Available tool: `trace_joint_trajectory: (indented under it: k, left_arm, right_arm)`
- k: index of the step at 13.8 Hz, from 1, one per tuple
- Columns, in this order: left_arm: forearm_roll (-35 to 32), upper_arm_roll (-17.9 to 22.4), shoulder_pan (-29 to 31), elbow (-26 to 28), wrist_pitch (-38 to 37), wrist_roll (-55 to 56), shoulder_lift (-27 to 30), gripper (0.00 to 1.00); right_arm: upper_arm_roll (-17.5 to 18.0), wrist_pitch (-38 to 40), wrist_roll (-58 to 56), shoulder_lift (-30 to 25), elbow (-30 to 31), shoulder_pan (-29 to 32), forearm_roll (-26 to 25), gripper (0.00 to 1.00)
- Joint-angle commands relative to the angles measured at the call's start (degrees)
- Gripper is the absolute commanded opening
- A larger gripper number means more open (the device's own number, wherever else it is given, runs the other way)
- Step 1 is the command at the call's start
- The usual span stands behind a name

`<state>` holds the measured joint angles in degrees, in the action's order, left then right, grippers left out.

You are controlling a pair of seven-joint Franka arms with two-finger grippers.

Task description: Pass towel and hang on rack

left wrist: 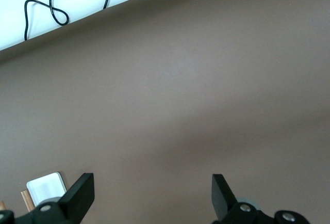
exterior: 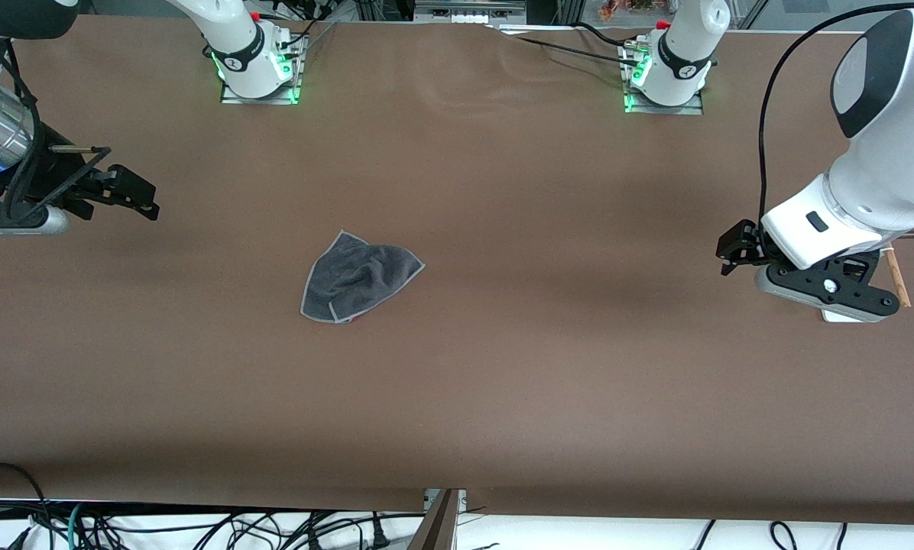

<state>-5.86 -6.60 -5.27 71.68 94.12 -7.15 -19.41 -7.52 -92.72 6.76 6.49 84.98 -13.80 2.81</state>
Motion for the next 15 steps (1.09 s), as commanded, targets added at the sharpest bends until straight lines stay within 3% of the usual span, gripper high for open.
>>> trace_joint_trajectory:
  k: [1, 15]
  left_arm:
    - [-1.4, 0.0, -0.3, -0.6, -1.0, 0.2, 0.3, 1.00]
    - [-1.5, 0.0, -0.3, -0.5, -1.0, 0.2, 0.3, 1.00]
  right_arm:
    - [0.1, 1.3, 0.4, -1.6, 0.7, -0.2, -0.6, 1.00]
    - [0.1, 1.3, -0.5, -1.3, 0.4, -0.2, -0.8, 1.00]
